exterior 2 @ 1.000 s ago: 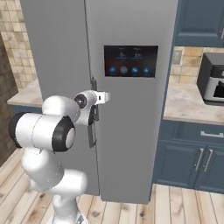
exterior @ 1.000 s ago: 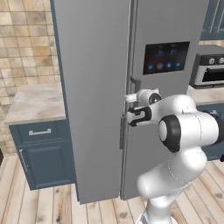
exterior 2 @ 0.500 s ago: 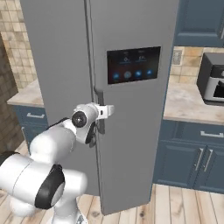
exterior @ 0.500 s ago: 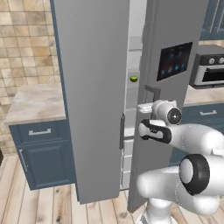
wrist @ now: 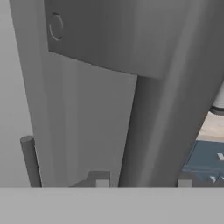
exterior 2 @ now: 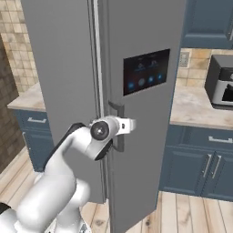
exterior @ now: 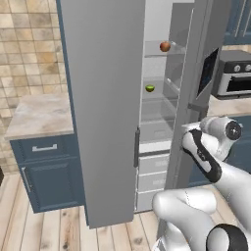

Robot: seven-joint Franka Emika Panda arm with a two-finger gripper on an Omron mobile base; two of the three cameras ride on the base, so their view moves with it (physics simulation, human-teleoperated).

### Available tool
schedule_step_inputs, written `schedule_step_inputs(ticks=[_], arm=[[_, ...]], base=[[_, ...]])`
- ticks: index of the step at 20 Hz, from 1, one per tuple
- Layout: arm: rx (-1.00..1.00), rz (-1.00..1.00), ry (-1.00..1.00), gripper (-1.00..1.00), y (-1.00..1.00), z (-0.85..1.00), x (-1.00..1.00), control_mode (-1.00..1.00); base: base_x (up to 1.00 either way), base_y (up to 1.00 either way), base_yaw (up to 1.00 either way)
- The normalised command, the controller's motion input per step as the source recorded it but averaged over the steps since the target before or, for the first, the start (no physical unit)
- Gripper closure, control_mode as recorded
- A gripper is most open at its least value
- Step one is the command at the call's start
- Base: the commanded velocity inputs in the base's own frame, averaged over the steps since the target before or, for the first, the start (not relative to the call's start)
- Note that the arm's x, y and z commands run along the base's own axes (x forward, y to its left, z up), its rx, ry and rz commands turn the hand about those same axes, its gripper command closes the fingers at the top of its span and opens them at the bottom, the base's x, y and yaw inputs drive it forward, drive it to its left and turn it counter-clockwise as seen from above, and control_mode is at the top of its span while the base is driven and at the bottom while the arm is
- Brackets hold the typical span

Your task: Retrieve the apple and kiwi from the fridge and place them into the bowl on the dining table.

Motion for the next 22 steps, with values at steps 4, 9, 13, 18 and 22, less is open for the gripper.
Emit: schedule_step_inputs(ticks=[4,9,13,18,22], arm=[[0.0,0.0,0.19,1.0,-0.75,0.5,-0.86,-1.0],[0.0,0.0,0.07,1.0,-0.85,0.27,-0.99,-1.0],[0.0,0.0,0.01,1.0,-0.93,0.17,-0.99,-1.0],[-0.08,0.0,-0.14,1.0,-0.09,0.38,-0.98,-1.0],[-0.33,0.0,-0.3,1.0,0.95,0.45,-0.86,-1.0]], base=[[0.0,0.0,0.0],[0.0,0.0,0.0],[0.0,0.0,0.0],[0.0,0.0,0.0],[0.0,0.0,0.0]])
